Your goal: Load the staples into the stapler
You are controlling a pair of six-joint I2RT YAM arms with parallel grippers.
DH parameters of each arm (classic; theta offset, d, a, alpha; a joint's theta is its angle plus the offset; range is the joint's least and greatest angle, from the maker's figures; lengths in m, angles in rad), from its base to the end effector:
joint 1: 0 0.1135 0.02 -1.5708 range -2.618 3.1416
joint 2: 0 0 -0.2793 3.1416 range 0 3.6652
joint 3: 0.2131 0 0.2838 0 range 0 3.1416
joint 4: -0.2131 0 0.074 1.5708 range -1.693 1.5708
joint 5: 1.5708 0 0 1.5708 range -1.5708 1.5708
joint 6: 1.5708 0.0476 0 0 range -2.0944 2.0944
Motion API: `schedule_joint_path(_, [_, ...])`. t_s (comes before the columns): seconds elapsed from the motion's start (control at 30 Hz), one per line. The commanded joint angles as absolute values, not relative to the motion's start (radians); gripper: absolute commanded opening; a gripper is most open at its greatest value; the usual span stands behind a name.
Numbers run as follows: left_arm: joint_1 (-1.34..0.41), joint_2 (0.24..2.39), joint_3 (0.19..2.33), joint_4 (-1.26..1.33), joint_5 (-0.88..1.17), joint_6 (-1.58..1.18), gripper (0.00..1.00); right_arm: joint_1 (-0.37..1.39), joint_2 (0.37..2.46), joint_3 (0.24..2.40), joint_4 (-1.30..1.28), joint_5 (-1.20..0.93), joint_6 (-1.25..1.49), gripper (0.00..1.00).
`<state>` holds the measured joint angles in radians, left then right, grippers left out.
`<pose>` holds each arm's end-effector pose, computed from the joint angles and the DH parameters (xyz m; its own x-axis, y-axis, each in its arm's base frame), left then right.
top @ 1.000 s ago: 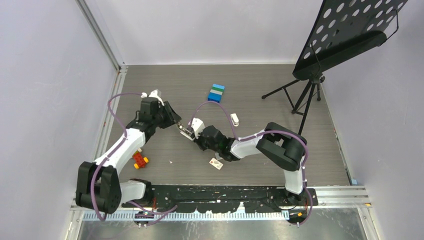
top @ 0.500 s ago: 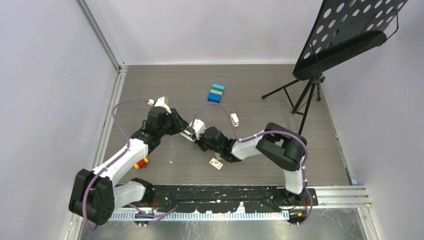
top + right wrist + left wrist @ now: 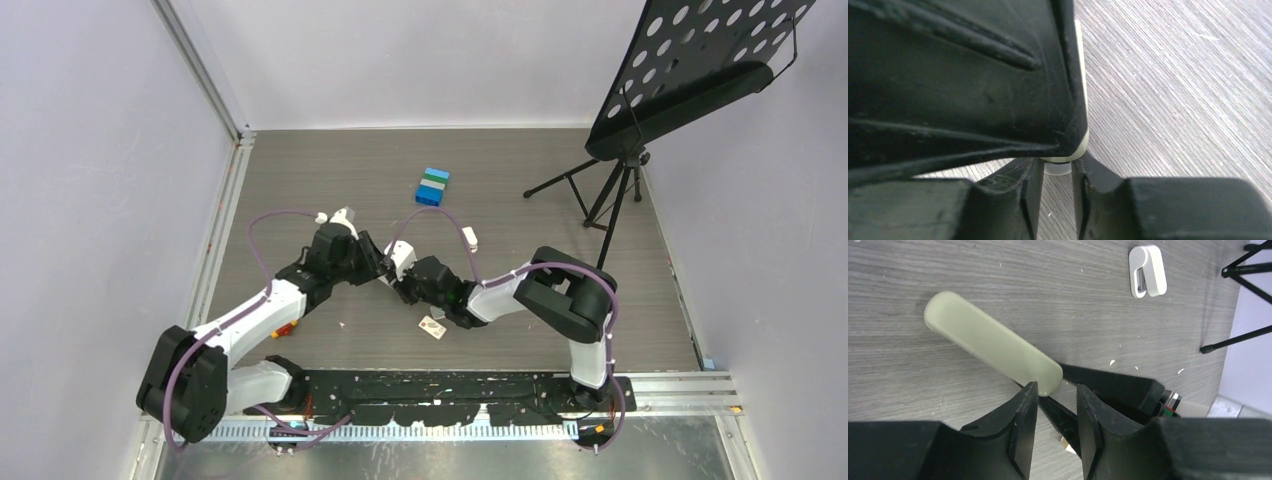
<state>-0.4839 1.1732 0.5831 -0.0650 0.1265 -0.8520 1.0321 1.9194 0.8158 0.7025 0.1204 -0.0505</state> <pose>0.2378 -0.1318 0.1927 -0.7691 -0.4392 -0.4643 -0.0436 0.7609 -0.6474 0.2130 0.3452 0.1080 -0.1599 -0.3652 -0.9171 -0.8045 0.5865 -0.0933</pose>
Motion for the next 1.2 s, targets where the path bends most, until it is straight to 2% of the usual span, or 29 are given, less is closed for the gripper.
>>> schedule_joint_path(0.0, [-0.497, 1.1, 0.622, -0.142, 0.084, -0.816, 0.38, 1.035, 1.835, 0.787, 0.736, 0.141, -0.052, 0.37])
schedule_joint_path(0.17, [-0.476, 0.982, 0.681, -0.288, -0.035, -0.726, 0.49, 1.036, 1.752, 0.763, 0.673, 0.162, -0.057, 0.53])
schedule_joint_path(0.3, [-0.462, 0.867, 0.729, -0.416, -0.132, -0.643, 0.59, 1.036, 1.679, 0.781, 0.554, 0.147, -0.048, 0.6])
schedule_joint_path(0.43, [-0.46, 0.735, 0.779, -0.541, -0.226, -0.536, 0.72, 1.036, 1.641, 0.867, 0.329, 0.12, -0.058, 0.62])
schedule_joint_path(0.5, [-0.46, 0.676, 0.799, -0.589, -0.262, -0.48, 0.82, 1.036, 1.637, 0.919, 0.226, 0.124, -0.053, 0.62])
schedule_joint_path(0.63, [-0.46, 0.587, 0.84, -0.657, -0.275, -0.356, 0.97, 1.036, 1.662, 1.044, 0.02, 0.118, -0.049, 0.62])
schedule_joint_path(0.87, [-0.46, 0.514, 0.867, -0.71, -0.219, -0.235, 1.0, 1.036, 1.762, 1.292, -0.253, 0.115, -0.055, 0.61])
schedule_joint_path(1.17, [-0.46, 0.466, 0.793, -0.68, -0.224, -0.221, 1.0, 1.035, 1.944, 1.52, -0.439, 0.111, -0.072, 0.58])
